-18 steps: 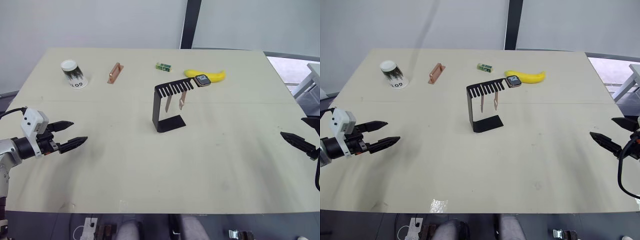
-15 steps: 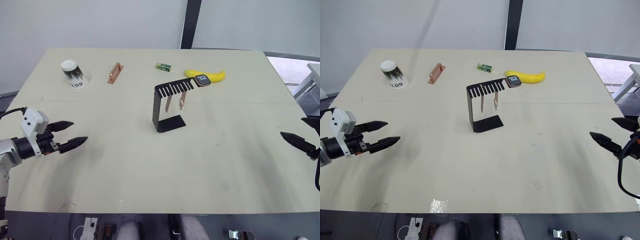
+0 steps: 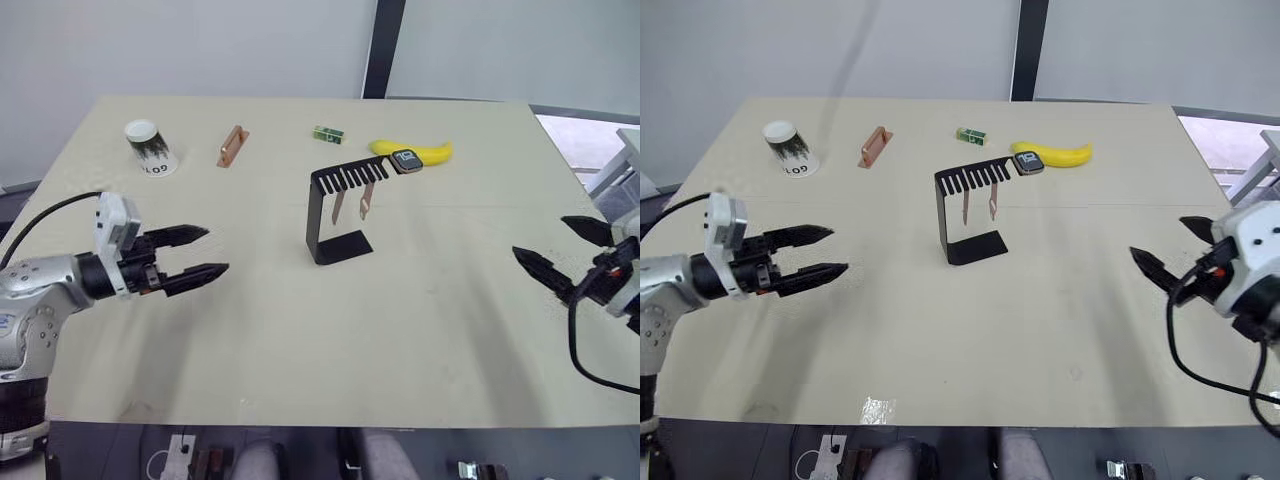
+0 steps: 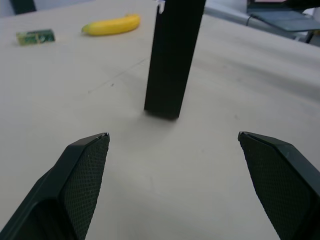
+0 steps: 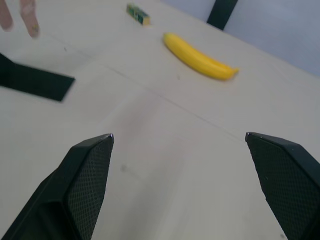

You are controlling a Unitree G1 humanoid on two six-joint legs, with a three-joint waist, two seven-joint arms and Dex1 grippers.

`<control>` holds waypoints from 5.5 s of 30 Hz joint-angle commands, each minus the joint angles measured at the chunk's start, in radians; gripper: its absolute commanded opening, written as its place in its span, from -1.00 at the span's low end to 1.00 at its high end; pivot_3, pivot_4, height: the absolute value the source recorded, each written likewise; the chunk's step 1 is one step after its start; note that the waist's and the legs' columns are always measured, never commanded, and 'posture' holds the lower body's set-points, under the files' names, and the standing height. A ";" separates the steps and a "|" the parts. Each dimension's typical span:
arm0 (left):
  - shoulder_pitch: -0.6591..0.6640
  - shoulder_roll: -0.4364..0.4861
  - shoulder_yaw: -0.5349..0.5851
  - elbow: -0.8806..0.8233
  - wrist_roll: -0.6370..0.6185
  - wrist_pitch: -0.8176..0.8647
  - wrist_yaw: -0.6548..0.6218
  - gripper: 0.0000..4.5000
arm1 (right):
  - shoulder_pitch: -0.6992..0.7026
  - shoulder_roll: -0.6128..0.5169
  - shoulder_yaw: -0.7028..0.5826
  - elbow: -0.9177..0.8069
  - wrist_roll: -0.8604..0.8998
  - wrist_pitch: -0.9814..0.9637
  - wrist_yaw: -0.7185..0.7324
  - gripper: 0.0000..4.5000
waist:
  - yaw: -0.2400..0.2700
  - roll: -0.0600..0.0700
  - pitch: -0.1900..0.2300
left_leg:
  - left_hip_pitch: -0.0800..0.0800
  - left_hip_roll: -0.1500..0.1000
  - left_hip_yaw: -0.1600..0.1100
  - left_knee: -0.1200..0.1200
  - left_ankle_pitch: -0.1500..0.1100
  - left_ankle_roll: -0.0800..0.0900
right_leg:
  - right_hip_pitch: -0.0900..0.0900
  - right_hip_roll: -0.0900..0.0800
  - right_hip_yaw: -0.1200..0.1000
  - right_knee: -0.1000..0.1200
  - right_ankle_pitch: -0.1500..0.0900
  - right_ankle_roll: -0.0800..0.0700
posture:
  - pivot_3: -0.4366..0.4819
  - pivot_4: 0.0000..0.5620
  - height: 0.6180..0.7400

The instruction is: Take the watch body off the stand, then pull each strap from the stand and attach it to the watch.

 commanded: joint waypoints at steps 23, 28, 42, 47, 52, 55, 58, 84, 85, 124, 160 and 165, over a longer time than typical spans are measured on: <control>-0.438 -0.183 -0.169 0.074 0.037 -0.091 0.033 0.97 | -0.888 0.509 0.374 0.061 0.081 0.653 -0.818 1.00 | -0.028 0.000 0.000 | -0.006 0.001 -0.001 0.010 0.000 0.000 | -0.005 0.000 0.000 0.006 -0.001 -0.001 | -0.05 -0.47 1.00; -0.438 -0.185 -0.165 0.080 0.040 -0.099 0.033 0.97 | -0.902 0.531 0.377 0.095 0.026 0.647 -0.797 1.00 | -0.029 0.000 0.000 | -0.006 0.001 -0.001 0.010 0.000 0.000 | -0.006 0.000 0.000 0.007 -0.001 -0.001 | -0.05 -0.47 1.00; -0.425 -0.186 -0.159 0.066 0.038 -0.102 0.043 0.97 | -0.928 0.562 0.419 0.189 -0.089 0.574 -0.730 1.00 | -0.033 0.001 0.000 | -0.009 0.001 -0.001 0.010 0.000 0.000 | -0.009 0.000 0.000 0.007 -0.001 -0.001 | -0.05 -0.47 1.00; -0.419 -0.185 -0.161 0.060 0.036 -0.102 0.045 0.97 | -0.927 0.570 0.432 0.210 -0.119 0.543 -0.709 1.00 | -0.036 0.001 0.000 | -0.016 0.001 -0.001 0.013 0.000 0.000 | -0.017 0.000 0.000 0.010 -0.001 -0.001 | -0.05 -0.47 1.00; -0.416 -0.183 -0.161 0.055 0.035 -0.099 0.048 0.97 | -0.927 0.585 0.432 0.216 -0.135 0.530 -0.694 1.00 | -0.047 0.001 0.000 | -0.019 0.001 -0.001 0.013 0.001 0.000 | -0.020 0.000 -0.001 0.010 -0.001 -0.001 | -0.05 -0.47 1.00; -0.415 -0.180 -0.159 0.054 0.034 -0.097 0.047 0.97 | -0.928 0.591 0.433 0.214 -0.142 0.529 -0.685 1.00 | -0.053 0.001 0.000 | -0.019 0.001 -0.002 0.013 0.001 0.000 | -0.020 0.000 -0.001 0.010 -0.001 -0.001 | -0.05 -0.47 1.00; -0.416 -0.177 -0.159 0.054 0.035 -0.097 0.047 0.97 | -0.930 0.596 0.434 0.214 -0.145 0.530 -0.676 1.00 | -0.055 0.001 0.000 | -0.019 0.001 -0.002 0.013 0.001 0.000 | -0.020 0.000 -0.001 0.011 -0.001 -0.001 | -0.05 -0.47 1.00; -0.430 -0.182 -0.164 0.051 0.038 -0.096 0.060 1.00 | -0.945 0.620 0.440 0.223 -0.197 0.519 -0.630 0.38 | -0.054 0.001 0.000 | -0.019 0.001 -0.002 0.013 0.001 0.000 | -0.020 0.000 -0.001 0.010 -0.001 -0.001 | -0.05 -0.47 1.00; -0.430 -0.182 -0.164 0.051 0.038 -0.097 0.060 1.00 | -0.944 0.620 0.440 0.221 -0.196 0.521 -0.627 0.19 | -0.055 0.001 0.000 | -0.019 0.001 -0.002 0.013 0.001 0.000 | -0.020 0.000 -0.001 0.010 -0.001 -0.001 | -0.05 -0.47 1.00; -0.292 -0.179 -0.287 -0.171 -0.028 -0.035 -0.049 1.00 | -0.066 0.319 0.194 0.041 -0.190 0.145 -0.285 -0.30 | -0.027 0.001 0.000 | -0.018 0.000 -0.001 0.013 0.001 0.000 | -0.017 0.002 0.002 0.008 0.000 0.000 | -0.05 -0.47 1.00; 0.052 0.014 0.025 -0.070 -0.042 0.052 -0.039 1.00 | 0.397 -0.005 -0.253 0.201 0.027 -0.112 0.282 0.99 | -0.017 0.001 0.000 | -0.016 0.000 -0.003 0.012 0.001 0.001 | -0.014 0.002 0.002 0.008 0.000 0.000 | -0.05 -0.47 1.00; 0.166 0.095 0.142 0.077 0.047 -0.043 -0.042 1.00 | 0.563 -0.040 -0.413 0.296 -0.015 -0.203 0.436 0.99 | -0.012 -0.001 0.000 | 0.002 0.000 -0.003 0.003 -0.001 0.001 | 0.004 0.003 0.001 0.000 -0.001 -0.001 | -0.05 -0.47 1.00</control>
